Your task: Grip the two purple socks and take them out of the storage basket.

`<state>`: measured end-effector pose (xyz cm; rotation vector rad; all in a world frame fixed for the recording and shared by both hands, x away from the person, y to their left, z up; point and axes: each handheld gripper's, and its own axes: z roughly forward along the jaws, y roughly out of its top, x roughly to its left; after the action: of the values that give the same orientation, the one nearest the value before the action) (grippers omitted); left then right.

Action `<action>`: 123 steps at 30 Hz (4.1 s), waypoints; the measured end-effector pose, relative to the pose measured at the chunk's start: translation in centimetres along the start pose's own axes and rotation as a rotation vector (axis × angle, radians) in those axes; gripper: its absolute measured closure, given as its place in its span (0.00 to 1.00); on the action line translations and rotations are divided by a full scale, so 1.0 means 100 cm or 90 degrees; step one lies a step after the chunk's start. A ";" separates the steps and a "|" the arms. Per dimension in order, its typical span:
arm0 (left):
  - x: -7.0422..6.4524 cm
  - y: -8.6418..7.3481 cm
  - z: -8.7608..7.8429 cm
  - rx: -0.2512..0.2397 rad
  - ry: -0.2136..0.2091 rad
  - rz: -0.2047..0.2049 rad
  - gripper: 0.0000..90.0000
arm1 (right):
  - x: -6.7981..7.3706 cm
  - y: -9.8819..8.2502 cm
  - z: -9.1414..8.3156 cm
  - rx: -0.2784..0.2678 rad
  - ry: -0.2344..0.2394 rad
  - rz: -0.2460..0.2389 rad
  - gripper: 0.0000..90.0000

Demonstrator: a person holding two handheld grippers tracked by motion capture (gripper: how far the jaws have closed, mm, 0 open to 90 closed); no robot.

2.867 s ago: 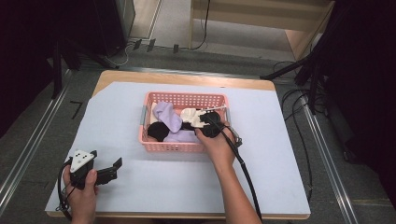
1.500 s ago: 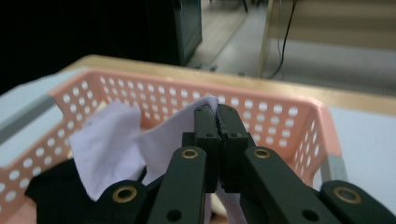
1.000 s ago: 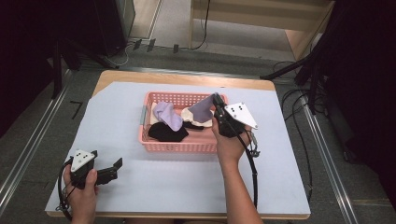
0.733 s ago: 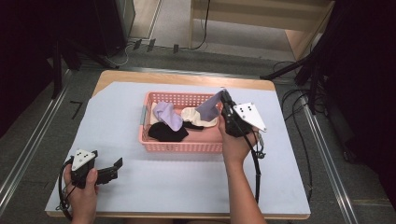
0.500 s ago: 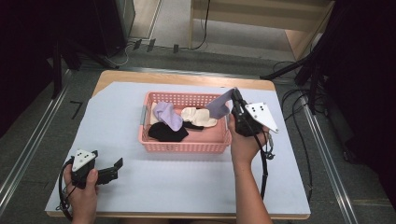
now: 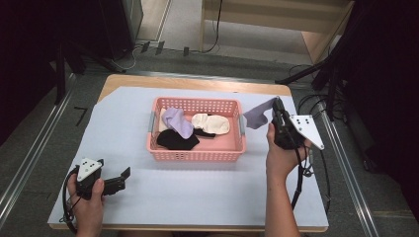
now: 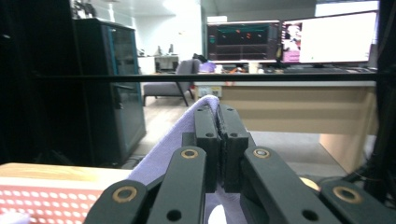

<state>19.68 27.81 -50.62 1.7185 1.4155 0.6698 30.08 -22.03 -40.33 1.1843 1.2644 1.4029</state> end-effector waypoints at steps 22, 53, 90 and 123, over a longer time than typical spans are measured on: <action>0.000 0.000 0.000 0.000 -0.001 -0.004 0.04 | -0.051 -0.059 -0.022 0.114 -0.068 0.017 0.97; 0.001 0.000 0.000 0.004 -0.003 -0.005 0.04 | 0.088 -0.047 0.034 0.162 0.144 0.046 0.57; 0.002 0.000 0.001 0.004 -0.008 -0.014 0.04 | 0.223 -0.077 0.096 0.540 0.197 -0.041 0.44; 0.002 0.001 0.002 0.017 -0.006 -0.009 0.04 | 0.200 -0.055 0.062 0.216 0.207 -0.004 1.00</action>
<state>19.91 27.94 -50.63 1.7287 1.4335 0.6370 33.16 -0.86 -43.81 1.2002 1.7873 1.4549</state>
